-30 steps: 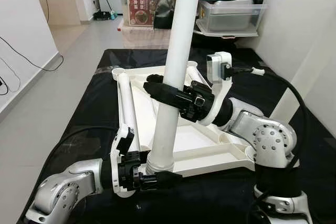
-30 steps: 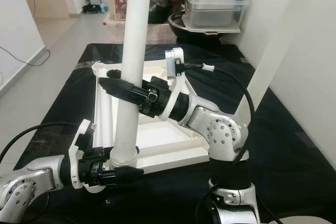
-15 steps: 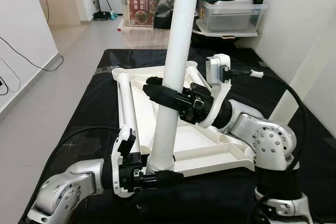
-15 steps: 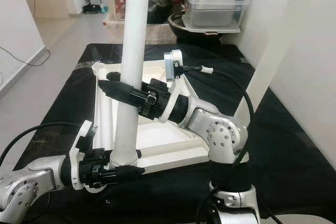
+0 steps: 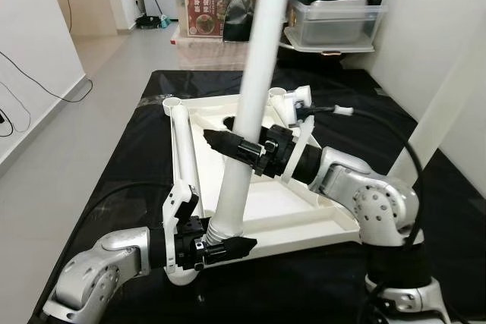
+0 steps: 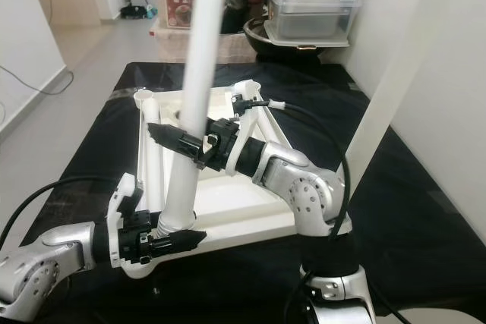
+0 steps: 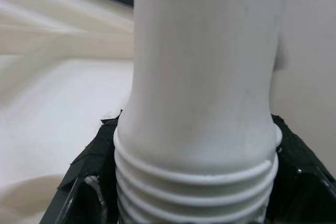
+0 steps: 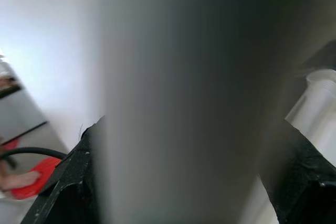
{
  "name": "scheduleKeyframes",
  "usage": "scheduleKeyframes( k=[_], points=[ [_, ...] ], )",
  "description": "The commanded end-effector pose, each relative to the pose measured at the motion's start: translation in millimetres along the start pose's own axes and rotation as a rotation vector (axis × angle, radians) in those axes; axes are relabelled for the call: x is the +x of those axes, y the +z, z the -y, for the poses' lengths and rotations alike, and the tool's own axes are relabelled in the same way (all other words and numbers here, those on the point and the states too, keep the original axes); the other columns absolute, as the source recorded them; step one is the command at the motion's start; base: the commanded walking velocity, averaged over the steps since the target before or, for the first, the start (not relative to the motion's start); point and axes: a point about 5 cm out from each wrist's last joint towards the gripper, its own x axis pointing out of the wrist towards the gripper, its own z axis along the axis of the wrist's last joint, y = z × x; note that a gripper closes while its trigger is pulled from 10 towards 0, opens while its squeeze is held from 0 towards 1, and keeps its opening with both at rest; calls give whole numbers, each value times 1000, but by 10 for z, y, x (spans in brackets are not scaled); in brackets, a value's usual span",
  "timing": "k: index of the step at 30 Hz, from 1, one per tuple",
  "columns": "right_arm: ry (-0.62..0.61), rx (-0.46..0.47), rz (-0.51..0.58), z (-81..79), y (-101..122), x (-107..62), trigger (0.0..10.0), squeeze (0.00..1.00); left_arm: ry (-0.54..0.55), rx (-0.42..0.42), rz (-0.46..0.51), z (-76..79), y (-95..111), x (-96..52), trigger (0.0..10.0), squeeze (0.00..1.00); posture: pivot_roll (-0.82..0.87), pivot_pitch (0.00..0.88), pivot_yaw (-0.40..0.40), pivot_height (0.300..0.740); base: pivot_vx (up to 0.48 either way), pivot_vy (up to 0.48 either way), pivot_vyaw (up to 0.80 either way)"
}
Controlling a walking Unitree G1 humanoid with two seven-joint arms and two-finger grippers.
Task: Building children table
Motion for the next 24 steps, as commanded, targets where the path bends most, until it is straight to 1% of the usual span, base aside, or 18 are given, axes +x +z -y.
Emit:
scheduleKeyframes(
  k=[1, 2, 3, 4, 6, 9, 10, 11, 12, 13, 14, 16, 18, 19, 21, 22, 24],
  points=[
    [-64, 12, -5, 58, -9, -4, 10000, 0, 82, 44, -21, -62, -11, 11, 10000, 0, -74, 0, -14, 740, 0, 0, 0],
    [-136, 54, 19, 108, -13, 4, 10000, 0, 176, 75, -38, -137, -9, 31, 10000, 0, -76, 0, -16, 740, 0, 0, 0],
    [-207, 87, 38, 153, -26, 5, 10000, 0, 245, 104, -52, -181, -5, 51, 10000, 0, -76, 0, -16, 740, 0, 0, 0],
    [-207, 87, 38, 153, -26, 5, 10000, 0, 245, 104, -52, -181, -5, 51, 10000, 0, -76, 0, -16, 740, 0, 0, 0],
    [-295, 182, 87, 198, -45, 14, 10000, 0, 348, 143, -72, -237, -11, 89, 10000, 0, -74, 0, -18, 740, 0, 0, 0],
    [-295, 182, 87, 198, -45, 14, 10000, 0, 348, 143, -72, -237, -11, 89, 10000, 0, -74, 0, -18, 740, 0, 0, 0],
    [-325, 244, 127, 209, -47, 30, 10000, 0, 411, 157, -79, -283, -31, 113, 10000, 0, -76, 0, -17, 740, 0, 0, 0],
    [-325, 244, 127, 209, -47, 30, 10000, 0, 411, 157, -79, -283, -31, 113, 10000, 0, -76, 0, -17, 740, 0, 0, 0],
    [-347, 330, 169, 219, -55, 54, 10000, 0, 453, 162, -86, -308, -51, 140, 10000, 0, -79, 0, -15, 740, 0, 0, 0],
    [-347, 330, 169, 219, -55, 54, 10000, 0, 453, 162, -86, -308, -51, 140, 10000, 0, -79, 0, -15, 740, 0, 0, 0],
    [-358, 385, 188, 207, -94, 98, 10000, 0, 455, 181, -81, -272, -40, 205, 10000, 0, -80, 0, -14, 740, 0, 0, 0],
    [-358, 385, 188, 207, -94, 98, 10000, 0, 455, 181, -81, -272, -40, 205, 10000, 0, -80, 0, -14, 740, 0, 0, 0],
    [-360, 428, 183, 168, -177, 167, 10000, 0, 422, 226, -86, -184, -15, 319, 10000, 0, -76, 0, -18, 740, 0, 0, 0],
    [-360, 428, 183, 168, -177, 167, 10000, 0, 422, 226, -86, -184, -15, 319, 10000, 0, -76, 0, -18, 740, 0, 0, 0],
    [-361, 433, 159, 136, -240, 208, 10000, 0, 382, 280, -114, -129, -17, 408, 10000, 0, -76, 0, -18, 740, 0, 0, 0],
    [-361, 433, 159, 136, -240, 208, 10000, 0, 382, 280, -114, -129, -17, 408, 10000, 0, -76, 0, -18, 740, 0, 0, 0],
    [-365, 439, 147, 110, -254, 233, 10000, 0, 370, 312, -130, -113, -26, 456, 10000, 0, -77, 0, -19, 740, 0, 0, 0]
  ],
)
